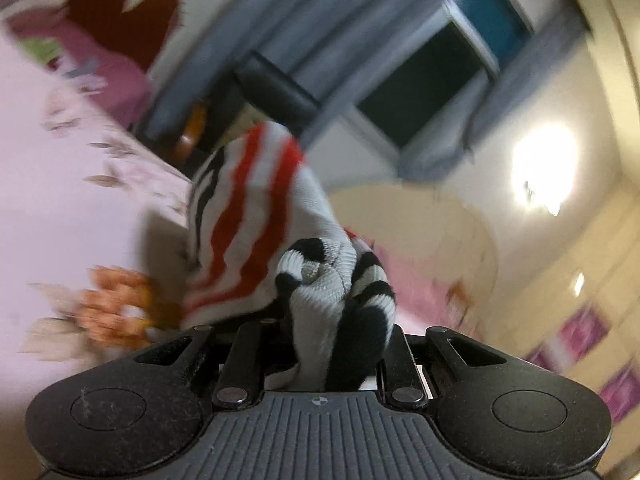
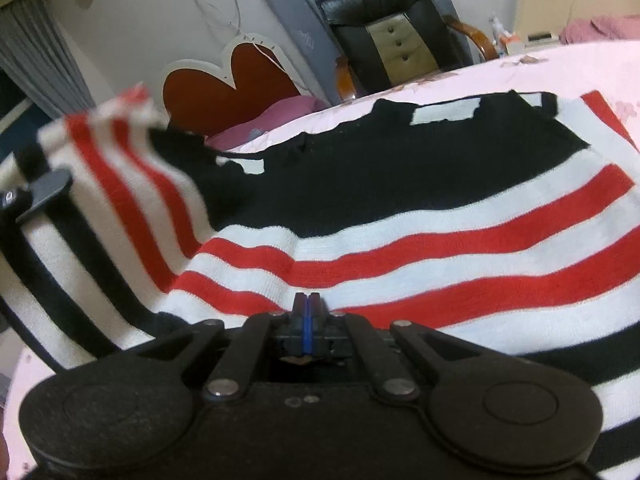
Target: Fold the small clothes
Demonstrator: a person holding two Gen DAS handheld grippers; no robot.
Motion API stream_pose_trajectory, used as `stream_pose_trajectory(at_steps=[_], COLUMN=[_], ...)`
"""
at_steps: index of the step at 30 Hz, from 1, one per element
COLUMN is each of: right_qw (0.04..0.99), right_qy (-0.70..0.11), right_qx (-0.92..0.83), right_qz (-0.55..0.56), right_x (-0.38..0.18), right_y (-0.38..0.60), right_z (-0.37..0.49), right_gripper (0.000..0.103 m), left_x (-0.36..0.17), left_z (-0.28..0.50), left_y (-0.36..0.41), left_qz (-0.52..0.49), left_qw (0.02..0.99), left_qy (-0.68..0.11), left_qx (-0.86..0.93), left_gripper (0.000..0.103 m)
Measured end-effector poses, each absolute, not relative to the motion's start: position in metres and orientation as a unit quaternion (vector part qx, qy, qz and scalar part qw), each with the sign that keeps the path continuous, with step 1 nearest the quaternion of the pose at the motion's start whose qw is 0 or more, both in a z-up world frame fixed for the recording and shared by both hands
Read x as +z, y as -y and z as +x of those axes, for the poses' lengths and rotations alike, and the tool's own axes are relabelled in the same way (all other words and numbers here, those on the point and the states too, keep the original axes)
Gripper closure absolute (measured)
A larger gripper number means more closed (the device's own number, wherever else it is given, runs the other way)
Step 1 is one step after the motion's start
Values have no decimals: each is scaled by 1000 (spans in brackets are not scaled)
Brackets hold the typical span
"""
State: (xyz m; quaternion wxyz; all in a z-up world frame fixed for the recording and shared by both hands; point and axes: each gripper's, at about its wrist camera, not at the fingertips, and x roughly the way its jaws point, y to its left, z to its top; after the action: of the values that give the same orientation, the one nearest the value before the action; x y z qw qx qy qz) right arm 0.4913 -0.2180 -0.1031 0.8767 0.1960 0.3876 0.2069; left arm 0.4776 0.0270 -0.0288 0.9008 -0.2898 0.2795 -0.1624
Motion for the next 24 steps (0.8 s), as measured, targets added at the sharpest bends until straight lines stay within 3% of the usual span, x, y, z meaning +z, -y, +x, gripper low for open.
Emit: stream_pose_trajectory(at_steps=[2,3,5,6,7,8,9,10,11,12,16,19,24], right_qw=[879,880,861,849,847,846,843,835,830,826,811,801,791], right_qy=[-372,-364,-364,-362,-354,-340,-325,-317,-315,-315,-330,-345,-378], right_qx=[193,175,159,152,144,141,146,153,154,157,187,208,226], right_qz=[227,252,319,353,371,385,403,423,435,440,446,442,425], right_x=[-96,-93,-96,-98,-97,-95,-93,-93,-92,-91,-90,-88,-87], right_y=[242,262,308,332,351,368,384,397,407,414,421,416,387], right_z=[484,479,470,464,456,448,441,437,433,431,428,437,454], right_gripper=[94,81,82,69,50,40,28,20,20,20,25,25,24], left_x=[-27,-31,-44,-53,-62,-72,-74,-75,-72,-66,-28,-8,-35], left_z=[484,488,495,497,497,495,491,484,478,471,440,444,473], left_y=[10,29,68,86,105,124,137,149,159,169,150,82,0], left_qz=[-248,-228,-191,-168,-141,-110,-87,-65,-49,-32,-37,-86,-127], left_qw=[906,905,899,896,893,895,900,907,907,905,911,925,926], left_qy=[-299,-315,-350,-366,-384,-395,-388,-371,-366,-367,-331,-313,-346], left_qx=[-168,-173,-184,-187,-187,-177,-177,-187,-202,-214,-242,-196,-84], left_gripper=[85,85,85,85,84,80,60,27,14,9,9,9,9])
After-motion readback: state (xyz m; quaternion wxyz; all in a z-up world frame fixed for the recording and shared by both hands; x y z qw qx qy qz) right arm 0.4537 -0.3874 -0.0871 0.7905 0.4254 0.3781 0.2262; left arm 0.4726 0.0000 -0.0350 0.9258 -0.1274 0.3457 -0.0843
